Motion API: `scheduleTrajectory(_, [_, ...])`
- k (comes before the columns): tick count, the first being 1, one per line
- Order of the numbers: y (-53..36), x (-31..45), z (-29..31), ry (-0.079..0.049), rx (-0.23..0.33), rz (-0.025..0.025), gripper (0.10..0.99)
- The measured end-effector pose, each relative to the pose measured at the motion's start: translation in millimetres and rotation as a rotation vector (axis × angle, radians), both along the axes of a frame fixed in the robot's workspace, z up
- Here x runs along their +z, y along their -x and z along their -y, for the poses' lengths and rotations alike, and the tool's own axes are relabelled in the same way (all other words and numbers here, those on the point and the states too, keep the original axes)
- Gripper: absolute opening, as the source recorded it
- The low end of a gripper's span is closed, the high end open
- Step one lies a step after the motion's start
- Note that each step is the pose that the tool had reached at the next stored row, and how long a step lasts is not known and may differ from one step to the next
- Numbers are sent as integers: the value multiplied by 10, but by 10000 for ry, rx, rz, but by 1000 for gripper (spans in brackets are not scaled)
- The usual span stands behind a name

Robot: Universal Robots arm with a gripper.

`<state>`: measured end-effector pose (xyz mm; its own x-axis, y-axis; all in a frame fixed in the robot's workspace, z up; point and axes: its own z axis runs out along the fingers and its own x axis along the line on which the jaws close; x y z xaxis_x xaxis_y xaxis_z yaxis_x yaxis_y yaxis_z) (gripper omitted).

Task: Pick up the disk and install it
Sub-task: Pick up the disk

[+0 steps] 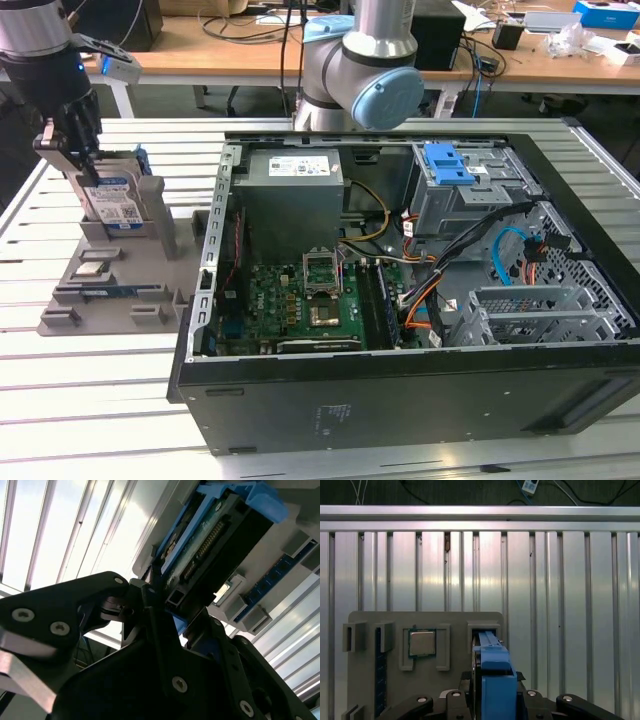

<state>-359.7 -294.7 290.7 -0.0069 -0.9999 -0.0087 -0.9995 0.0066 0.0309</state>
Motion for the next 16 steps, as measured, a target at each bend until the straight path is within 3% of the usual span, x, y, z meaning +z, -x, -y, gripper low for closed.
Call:
scheduleTrajectory(2, [0, 0, 0, -1, 0, 0, 365])
scheduleTrajectory(16, [0, 0, -1, 10, -1, 0, 365])
